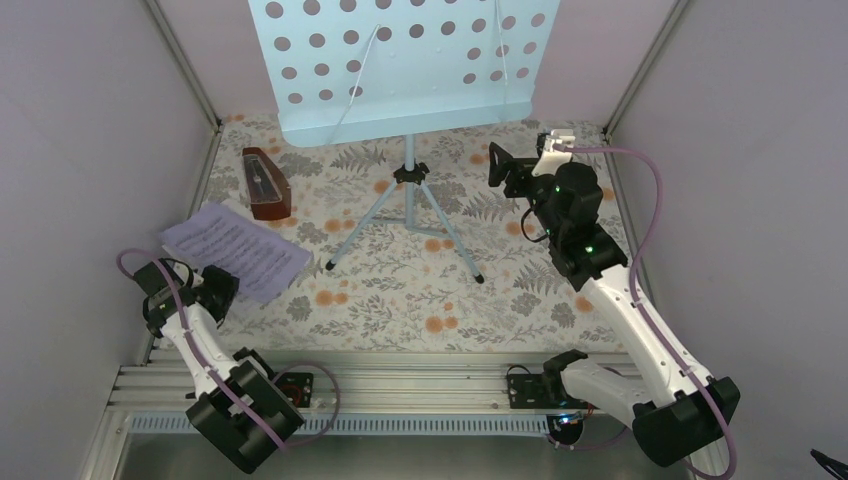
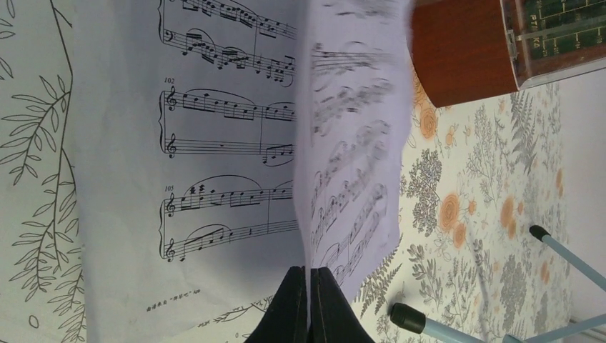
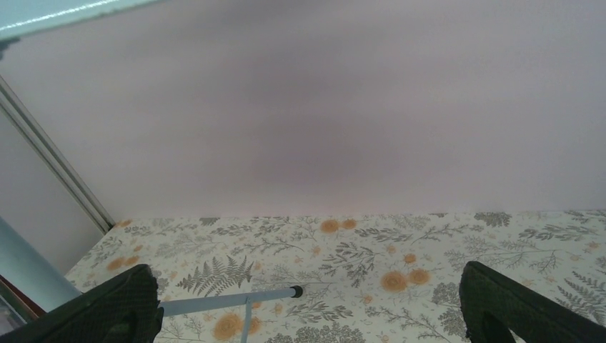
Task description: Pack up the instrument practice props
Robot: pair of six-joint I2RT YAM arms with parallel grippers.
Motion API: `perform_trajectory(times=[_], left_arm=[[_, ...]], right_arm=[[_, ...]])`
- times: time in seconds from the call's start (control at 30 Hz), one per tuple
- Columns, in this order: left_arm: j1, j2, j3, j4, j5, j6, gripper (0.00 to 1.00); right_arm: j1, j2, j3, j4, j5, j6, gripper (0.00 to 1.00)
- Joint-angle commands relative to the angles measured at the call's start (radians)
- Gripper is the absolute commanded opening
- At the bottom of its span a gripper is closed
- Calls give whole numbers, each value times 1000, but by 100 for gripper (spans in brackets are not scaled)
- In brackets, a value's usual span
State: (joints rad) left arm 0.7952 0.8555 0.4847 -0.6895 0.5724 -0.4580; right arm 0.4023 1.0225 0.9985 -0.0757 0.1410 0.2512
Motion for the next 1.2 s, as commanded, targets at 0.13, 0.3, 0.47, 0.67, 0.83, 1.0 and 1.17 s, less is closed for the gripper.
perform_trajectory(times=[0.13,0.3,0.47,0.67,0.83,1.0,1.17], left_arm=[[10,24,-3,25,74,29,2],[8,36,4,25,105,41,3],[-7,91,0,32,167,74,7],[-8,90,52,-18,122,127,28],[-14,74,114,-56,36,153,63],[-22,46,201,-96,-84,171,75],[-81,-21,313,-140,-311,186,88]], right_arm=[[-5,1,5,10,-23,38,100],[-5,-1,5,8,-22,45,100],[-5,-1,-1,15,-36,67,100],[-5,-5,-3,16,-49,78,100],[-5,-12,-2,10,-29,69,100],[-5,-17,3,0,1,51,100],[-5,-26,2,-2,20,63,100]])
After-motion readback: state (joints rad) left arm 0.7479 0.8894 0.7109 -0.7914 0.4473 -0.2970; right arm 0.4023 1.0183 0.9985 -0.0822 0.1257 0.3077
